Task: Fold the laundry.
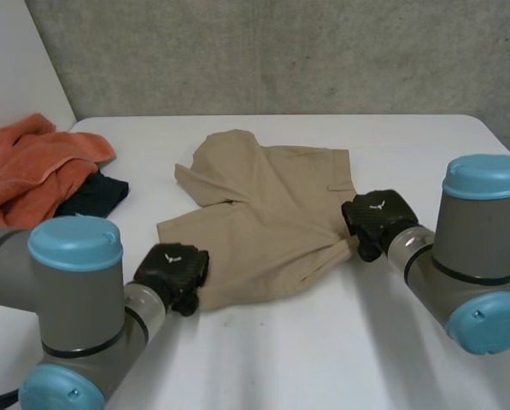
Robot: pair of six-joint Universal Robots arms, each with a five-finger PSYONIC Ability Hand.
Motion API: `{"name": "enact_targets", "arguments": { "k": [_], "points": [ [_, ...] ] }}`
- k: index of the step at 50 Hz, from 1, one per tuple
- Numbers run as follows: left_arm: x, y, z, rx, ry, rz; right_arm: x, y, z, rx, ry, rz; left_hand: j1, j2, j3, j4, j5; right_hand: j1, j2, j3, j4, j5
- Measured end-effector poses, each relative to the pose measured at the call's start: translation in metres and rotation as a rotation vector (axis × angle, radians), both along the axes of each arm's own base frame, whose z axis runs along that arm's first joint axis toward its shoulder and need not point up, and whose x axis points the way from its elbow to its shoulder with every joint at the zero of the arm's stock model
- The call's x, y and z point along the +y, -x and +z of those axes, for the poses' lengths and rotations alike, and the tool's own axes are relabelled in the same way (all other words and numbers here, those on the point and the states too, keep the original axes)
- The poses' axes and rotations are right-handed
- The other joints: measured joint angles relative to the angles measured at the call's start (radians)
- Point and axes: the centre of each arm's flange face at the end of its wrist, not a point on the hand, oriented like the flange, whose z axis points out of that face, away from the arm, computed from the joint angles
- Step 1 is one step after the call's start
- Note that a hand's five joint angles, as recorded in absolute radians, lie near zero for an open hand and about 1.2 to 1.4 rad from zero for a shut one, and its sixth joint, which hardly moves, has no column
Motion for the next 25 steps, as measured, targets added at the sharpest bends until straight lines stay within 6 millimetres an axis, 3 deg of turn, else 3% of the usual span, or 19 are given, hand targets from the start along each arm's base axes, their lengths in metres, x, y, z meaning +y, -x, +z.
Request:
{"name": "enact_targets", "arguments": {
  "k": [2, 6, 9, 14, 17, 20, 22, 25],
  "points": [
    [-0.002, 0.000, 0.013, 0.016, 0.036, 0.010, 0.001, 0.000, 0.010, 0.000, 0.023, 0.004, 0.000, 0.001, 0.000, 0.002, 0.000, 0.000, 0.000, 0.000, 0.000, 0.000],
    [-0.003, -0.002, 0.060, 0.080, 0.166, 0.030, 0.005, 0.003, 0.041, 0.018, 0.087, 0.021, 0.000, 0.001, 0.000, 0.002, 0.000, 0.000, 0.000, 0.000, 0.000, 0.000],
    [0.002, -0.007, 0.108, 0.140, 0.302, 0.034, 0.012, 0.006, 0.079, 0.068, 0.167, 0.048, 0.000, 0.002, 0.001, 0.002, 0.000, 0.000, 0.000, 0.000, 0.000, 0.000],
    [0.016, -0.016, 0.161, 0.173, 0.456, 0.026, 0.023, 0.010, 0.128, 0.148, 0.270, 0.080, 0.000, 0.003, 0.001, 0.002, 0.000, 0.000, 0.000, 0.000, 0.000, 0.000],
    [0.022, -0.019, 0.176, 0.155, 0.494, 0.016, 0.027, 0.012, 0.149, 0.180, 0.316, 0.089, 0.000, 0.003, 0.001, 0.002, 0.000, 0.000, 0.000, 0.000, 0.000, 0.000],
    [0.023, -0.019, 0.178, 0.127, 0.497, 0.007, 0.029, 0.012, 0.159, 0.198, 0.330, 0.096, 0.000, 0.003, 0.001, 0.002, 0.000, 0.000, 0.000, 0.000, 0.000, 0.000],
    [0.018, -0.015, 0.171, 0.086, 0.476, -0.004, 0.028, 0.012, 0.160, 0.220, 0.311, 0.106, 0.000, 0.004, 0.001, 0.002, 0.000, 0.000, 0.000, 0.000, 0.000, 0.000],
    [0.004, -0.007, 0.153, 0.036, 0.432, -0.014, 0.021, 0.008, 0.145, 0.262, 0.254, 0.123, 0.000, 0.004, 0.001, 0.002, 0.000, 0.000, 0.000, 0.000, 0.000, 0.000]
  ]
}}
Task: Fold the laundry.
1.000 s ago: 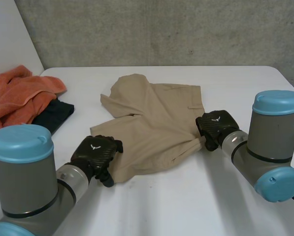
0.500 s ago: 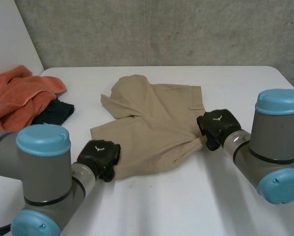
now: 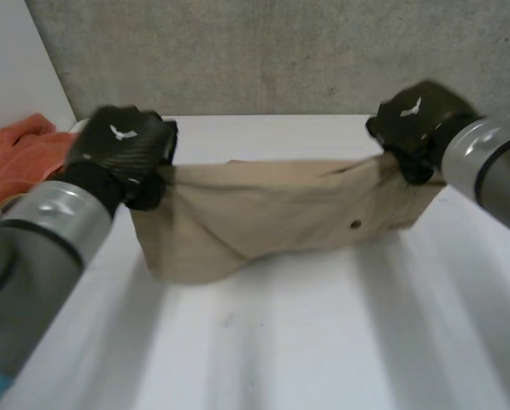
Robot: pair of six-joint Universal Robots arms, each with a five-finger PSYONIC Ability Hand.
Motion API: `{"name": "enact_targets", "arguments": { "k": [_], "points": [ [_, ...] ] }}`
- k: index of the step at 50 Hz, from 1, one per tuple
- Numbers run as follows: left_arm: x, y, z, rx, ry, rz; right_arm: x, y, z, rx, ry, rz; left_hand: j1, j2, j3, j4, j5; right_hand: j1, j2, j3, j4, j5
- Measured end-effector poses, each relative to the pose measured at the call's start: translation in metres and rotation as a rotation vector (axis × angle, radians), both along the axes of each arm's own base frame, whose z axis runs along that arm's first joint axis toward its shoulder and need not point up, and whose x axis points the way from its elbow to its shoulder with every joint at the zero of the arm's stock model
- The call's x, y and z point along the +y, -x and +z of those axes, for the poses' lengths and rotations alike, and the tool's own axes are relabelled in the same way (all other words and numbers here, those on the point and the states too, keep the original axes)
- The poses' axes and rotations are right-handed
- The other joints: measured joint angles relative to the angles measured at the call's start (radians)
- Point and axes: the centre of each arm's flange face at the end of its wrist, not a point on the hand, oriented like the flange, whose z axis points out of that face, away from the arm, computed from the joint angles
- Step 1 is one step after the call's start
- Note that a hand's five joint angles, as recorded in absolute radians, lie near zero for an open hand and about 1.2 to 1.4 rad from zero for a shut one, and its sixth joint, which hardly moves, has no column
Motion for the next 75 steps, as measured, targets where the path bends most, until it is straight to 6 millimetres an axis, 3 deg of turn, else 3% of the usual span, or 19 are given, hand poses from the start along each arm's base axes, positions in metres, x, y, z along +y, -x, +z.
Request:
{"name": "enact_targets", "arguments": {
  "k": [3, 6, 14, 21, 28, 32, 36, 41, 44, 46, 52, 56, 63, 69, 73, 75],
  "points": [
    [-0.012, 0.007, -0.014, -0.031, -0.032, 0.002, -0.006, -0.004, -0.014, 0.034, -0.038, 0.004, 0.000, 0.000, 0.000, 0.000, 0.000, 0.000, 0.000, 0.000, 0.000, 0.000],
    [-0.042, 0.022, -0.043, -0.082, -0.078, 0.009, -0.021, -0.012, -0.039, 0.075, -0.082, 0.005, 0.000, 0.001, 0.000, 0.000, 0.000, 0.000, 0.000, 0.000, 0.000, 0.000],
    [-0.101, 0.048, -0.063, -0.080, -0.009, 0.026, -0.063, -0.025, -0.082, 0.061, -0.073, -0.069, 0.000, 0.002, 0.000, 0.003, 0.000, 0.000, 0.000, 0.000, 0.000, 0.000],
    [-0.115, 0.061, -0.064, -0.051, 0.059, 0.006, -0.075, -0.027, -0.095, 0.049, -0.062, -0.107, 0.000, 0.002, 0.000, 0.003, 0.000, 0.000, 0.000, 0.000, 0.000, 0.000],
    [-0.120, 0.069, -0.078, -0.056, 0.092, -0.025, -0.080, -0.025, -0.105, 0.046, -0.048, -0.134, 0.000, 0.002, 0.000, 0.004, 0.000, 0.000, 0.000, 0.000, 0.000, 0.000],
    [-0.107, 0.064, -0.077, -0.075, 0.080, -0.033, -0.069, -0.018, -0.110, 0.062, -0.090, -0.134, 0.000, 0.002, 0.000, 0.004, 0.000, 0.000, 0.000, 0.000, 0.000, 0.000],
    [-0.082, 0.052, -0.061, -0.089, 0.068, -0.044, -0.044, -0.008, -0.098, 0.078, -0.118, -0.111, 0.000, 0.002, 0.000, 0.004, 0.000, 0.000, 0.000, 0.003, 0.000, 0.000],
    [-0.025, 0.030, -0.043, -0.141, -0.011, -0.081, -0.002, 0.008, -0.084, 0.144, -0.197, -0.058, 0.000, 0.002, 0.000, 0.004, 0.000, 0.000, 0.000, 0.005, 0.000, 0.000],
    [-0.001, 0.019, -0.041, -0.178, -0.066, -0.098, 0.016, 0.017, -0.083, 0.181, -0.260, -0.030, 0.000, 0.002, 0.003, 0.004, 0.000, 0.000, 0.000, 0.005, 0.000, 0.000],
    [0.028, 0.005, -0.041, -0.230, -0.141, -0.120, 0.032, 0.025, -0.082, 0.204, -0.318, -0.006, 0.000, 0.003, 0.004, 0.004, 0.000, 0.000, 0.000, 0.005, 0.000, 0.000],
    [0.085, -0.017, -0.042, -0.335, -0.274, -0.193, 0.062, 0.042, -0.070, 0.230, -0.367, 0.039, 0.000, 0.003, 0.004, 0.004, 0.000, 0.000, 0.000, 0.005, 0.000, 0.000],
    [0.108, -0.025, -0.041, -0.370, -0.314, -0.229, 0.077, 0.050, -0.064, 0.259, -0.371, 0.058, 0.000, 0.003, 0.004, 0.004, 0.000, 0.000, 0.000, 0.005, 0.000, 0.000],
    [0.127, -0.031, -0.039, -0.401, -0.357, -0.267, 0.103, 0.059, -0.048, 0.277, -0.366, 0.105, 0.000, 0.003, 0.004, 0.004, 0.000, 0.000, 0.000, 0.005, 0.000, 0.000],
    [0.127, -0.030, -0.038, -0.404, -0.359, -0.275, 0.104, 0.061, -0.040, 0.252, -0.356, 0.118, 0.000, 0.003, 0.004, 0.004, 0.000, 0.000, 0.000, 0.005, 0.000, 0.000],
    [0.105, -0.018, -0.038, -0.361, -0.299, -0.249, 0.087, 0.064, -0.043, 0.230, -0.346, 0.090, 0.000, 0.003, 0.004, 0.004, 0.000, 0.000, 0.000, 0.005, 0.000, 0.000],
    [0.084, -0.008, -0.041, -0.325, -0.249, -0.223, 0.071, 0.065, -0.051, 0.221, -0.341, 0.069, 0.000, 0.003, 0.004, 0.004, 0.000, 0.000, 0.000, 0.005, 0.000, 0.000]
  ]
}}
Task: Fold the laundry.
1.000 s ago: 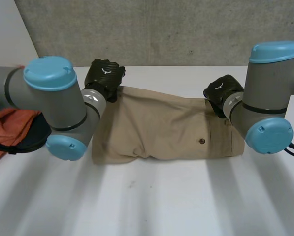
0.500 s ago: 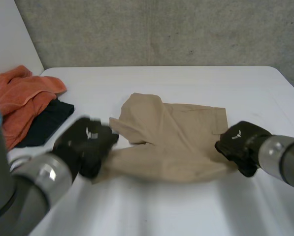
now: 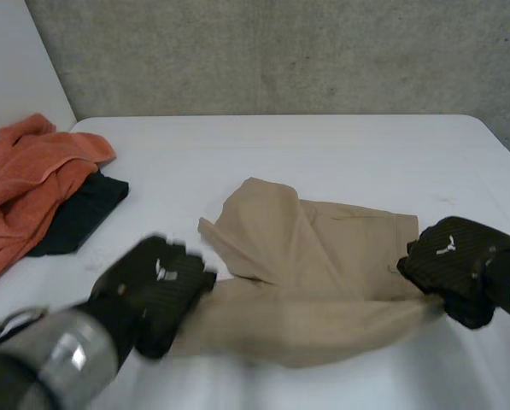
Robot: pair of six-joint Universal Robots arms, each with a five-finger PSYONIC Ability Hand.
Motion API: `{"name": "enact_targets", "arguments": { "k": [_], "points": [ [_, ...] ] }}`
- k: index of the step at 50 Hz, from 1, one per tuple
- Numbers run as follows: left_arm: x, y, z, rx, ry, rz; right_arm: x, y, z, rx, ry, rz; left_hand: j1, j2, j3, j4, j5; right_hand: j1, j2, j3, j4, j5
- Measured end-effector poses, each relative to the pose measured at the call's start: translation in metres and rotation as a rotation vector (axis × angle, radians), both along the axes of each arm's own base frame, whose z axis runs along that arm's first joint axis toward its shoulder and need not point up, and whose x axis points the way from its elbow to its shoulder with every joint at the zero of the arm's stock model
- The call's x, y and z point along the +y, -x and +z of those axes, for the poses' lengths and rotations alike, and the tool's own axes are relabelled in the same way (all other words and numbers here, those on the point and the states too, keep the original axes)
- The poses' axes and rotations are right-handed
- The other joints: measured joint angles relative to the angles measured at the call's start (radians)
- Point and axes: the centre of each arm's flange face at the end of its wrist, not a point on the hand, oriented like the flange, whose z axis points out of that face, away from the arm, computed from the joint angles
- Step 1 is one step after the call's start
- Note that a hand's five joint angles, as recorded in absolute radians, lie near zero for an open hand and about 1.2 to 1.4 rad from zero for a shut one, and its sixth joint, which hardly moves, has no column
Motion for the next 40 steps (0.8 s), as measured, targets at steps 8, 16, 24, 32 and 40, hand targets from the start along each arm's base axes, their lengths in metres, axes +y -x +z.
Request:
{"name": "enact_targets", "arguments": {
  "k": [8, 16, 24, 32, 40],
  "points": [
    [-0.084, 0.042, -0.018, 0.120, 0.159, 0.065, -0.055, -0.006, -0.034, -0.037, 0.016, -0.092, 0.000, 0.001, 0.000, 0.000, 0.000, 0.000, 0.000, 0.000, 0.000, 0.000],
    [-0.154, 0.085, -0.040, 0.205, 0.285, 0.075, -0.100, -0.023, -0.053, -0.084, 0.107, -0.174, 0.000, 0.001, 0.000, 0.000, 0.000, 0.000, 0.000, 0.000, 0.000, 0.000],
    [-0.210, 0.115, -0.070, 0.168, 0.503, 0.056, -0.148, -0.053, -0.072, -0.088, 0.299, -0.225, 0.000, 0.001, 0.000, 0.000, 0.000, 0.000, 0.000, 0.000, 0.000, 0.000],
    [-0.233, 0.129, -0.091, 0.133, 0.628, 0.048, -0.182, -0.072, -0.091, -0.078, 0.392, -0.253, -0.312, -0.294, -0.288, -0.297, -0.270, -0.036, -0.040, -0.048, -0.047, -0.039],
    [-0.233, 0.136, -0.087, 0.223, 0.699, 0.046, -0.200, -0.075, -0.087, -0.112, 0.470, -0.344, -0.961, -0.993, -0.981, -0.998, -0.935, -0.786, -0.942, -0.957, -0.938, -0.913]
  ]
}}
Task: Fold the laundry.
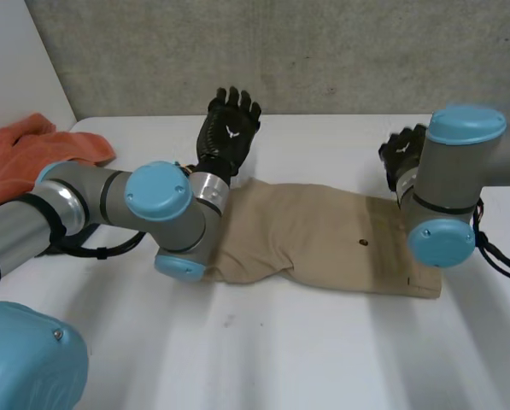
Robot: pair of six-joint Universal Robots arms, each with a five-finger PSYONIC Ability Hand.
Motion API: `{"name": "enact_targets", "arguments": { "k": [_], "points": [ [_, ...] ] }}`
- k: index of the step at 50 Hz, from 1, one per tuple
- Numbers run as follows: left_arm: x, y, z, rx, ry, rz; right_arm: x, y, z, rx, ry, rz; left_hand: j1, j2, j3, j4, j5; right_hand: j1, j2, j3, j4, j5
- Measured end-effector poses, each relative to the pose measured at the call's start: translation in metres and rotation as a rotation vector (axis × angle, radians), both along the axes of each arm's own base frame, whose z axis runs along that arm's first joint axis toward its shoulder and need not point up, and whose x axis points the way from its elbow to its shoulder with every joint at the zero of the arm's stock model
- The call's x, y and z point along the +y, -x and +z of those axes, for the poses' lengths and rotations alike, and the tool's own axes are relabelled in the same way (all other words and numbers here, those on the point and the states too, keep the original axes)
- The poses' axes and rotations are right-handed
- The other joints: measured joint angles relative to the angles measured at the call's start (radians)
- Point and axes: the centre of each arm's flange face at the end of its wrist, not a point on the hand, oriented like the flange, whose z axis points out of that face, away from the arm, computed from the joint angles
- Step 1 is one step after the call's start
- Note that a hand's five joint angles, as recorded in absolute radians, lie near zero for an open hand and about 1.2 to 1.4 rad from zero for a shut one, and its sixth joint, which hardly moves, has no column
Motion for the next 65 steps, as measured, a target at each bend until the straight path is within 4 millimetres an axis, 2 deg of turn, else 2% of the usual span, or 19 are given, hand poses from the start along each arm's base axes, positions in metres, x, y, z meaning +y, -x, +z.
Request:
{"name": "enact_targets", "arguments": {
  "k": [6, 7, 10, 11, 14, 16, 18, 19, 20, 27, 35, 39, 40, 41, 45, 50, 57, 63, 65],
  "points": [
    [0.017, -0.011, 0.035, 0.122, 0.023, -0.018, 0.020, 0.009, 0.052, -0.165, 0.082, -0.027, 0.000, -0.002, 0.000, 0.000, 0.000, -0.006, -0.016, -0.019, -0.014, -0.019],
    [0.017, -0.011, 0.035, 0.122, 0.023, -0.018, 0.020, 0.009, 0.052, -0.165, 0.082, -0.027, 0.000, -0.002, 0.000, 0.000, 0.000, -0.006, -0.016, -0.019, -0.014, -0.019],
    [0.031, -0.022, 0.048, 0.170, -0.022, -0.024, 0.049, 0.017, 0.072, -0.224, 0.047, 0.013, 0.000, -0.002, 0.000, 0.000, 0.000, -0.006, -0.016, -0.019, -0.014, -0.019],
    [0.039, -0.029, 0.052, 0.191, -0.056, -0.026, 0.061, 0.020, 0.072, -0.237, 0.000, 0.034, 0.000, -0.002, 0.000, 0.000, 0.000, -0.006, -0.016, -0.019, -0.014, -0.019],
    [0.042, -0.031, 0.053, 0.197, -0.069, -0.027, 0.065, 0.022, 0.071, -0.240, -0.015, 0.039, 0.000, -0.002, 0.000, 0.000, 0.000, -0.006, -0.016, -0.019, -0.014, -0.019],
    [0.064, -0.048, 0.057, 0.234, -0.173, -0.031, 0.090, 0.035, 0.056, -0.270, -0.177, 0.066, 0.000, -0.002, 0.000, 0.000, 0.000, -0.006, -0.016, -0.019, -0.014, -0.019],
    [0.064, -0.048, 0.057, 0.234, -0.173, -0.031, 0.090, 0.035, 0.056, -0.270, -0.177, 0.066, 0.000, -0.002, 0.000, 0.000, 0.000, -0.006, -0.016, -0.019, -0.014, -0.019],
    [0.086, -0.063, 0.052, 0.255, -0.286, -0.032, 0.105, 0.050, 0.030, -0.326, -0.345, 0.047, 0.000, -0.002, 0.000, 0.000, 0.000, -0.006, -0.016, -0.019, -0.014, -0.019],
    [0.090, -0.066, 0.050, 0.258, -0.313, -0.032, 0.108, 0.053, 0.024, -0.342, -0.377, 0.040, 0.000, -0.002, 0.000, 0.000, 0.000, -0.006, -0.016, -0.019, -0.014, -0.019],
    [0.110, -0.080, 0.033, 0.261, -0.441, -0.020, 0.111, 0.065, -0.009, -0.411, -0.420, 0.005, 0.000, -0.002, 0.000, 0.000, 0.000, -0.002, 0.006, 0.005, -0.004, -0.005],
    [0.111, -0.089, 0.021, 0.249, -0.482, 0.007, 0.101, 0.068, -0.033, -0.412, -0.366, -0.002, 0.000, -0.002, 0.000, 0.000, 0.000, 0.097, 0.110, 0.122, 0.108, 0.094],
    [0.108, -0.091, 0.019, 0.247, -0.484, 0.019, 0.096, 0.070, -0.044, -0.388, -0.367, -0.015, 0.000, -0.002, 0.000, 0.000, 0.000, 0.344, 0.388, 0.388, 0.372, 0.342],
    [0.107, -0.092, 0.018, 0.247, -0.485, 0.023, 0.094, 0.073, -0.047, -0.377, -0.362, -0.026, 0.000, -0.002, 0.000, 0.000, 0.000, 0.552, 0.690, 0.687, 0.671, 0.610],
    [0.106, -0.093, 0.017, 0.247, -0.485, 0.026, 0.091, 0.075, -0.048, -0.369, -0.356, -0.035, 0.000, -0.002, 0.000, 0.000, 0.000, 0.612, 0.828, 0.828, 0.802, 0.730],
    [0.105, -0.093, 0.016, 0.246, -0.487, 0.031, 0.085, 0.083, -0.049, -0.347, -0.340, -0.061, 0.000, -0.002, 0.000, 0.000, 0.000, 0.633, 0.928, 0.935, 0.929, 0.832],
    [0.105, -0.094, 0.017, 0.247, -0.486, 0.034, 0.074, 0.100, -0.042, -0.270, -0.290, -0.089, 0.000, -0.002, 0.000, 0.000, 0.000, 0.633, 0.928, 0.944, 0.939, 0.832],
    [0.109, -0.097, 0.024, 0.249, -0.481, 0.033, 0.059, 0.124, -0.008, -0.023, -0.152, -0.079, 0.000, -0.002, 0.000, 0.000, 0.000, 0.714, 0.942, 0.948, 0.939, 0.857],
    [0.111, -0.098, 0.028, 0.252, -0.478, 0.032, 0.061, 0.100, 0.011, 0.088, -0.063, 0.012, 0.000, -0.002, 0.000, 0.000, 0.000, 0.731, 0.942, 0.949, 0.939, 0.865],
    [0.111, -0.098, 0.029, 0.253, -0.476, 0.032, 0.073, 0.060, 0.024, 0.120, 0.013, 0.137, 0.000, -0.002, 0.000, 0.000, 0.000, 0.731, 0.942, 0.949, 0.939, 0.865]
  ]
}}
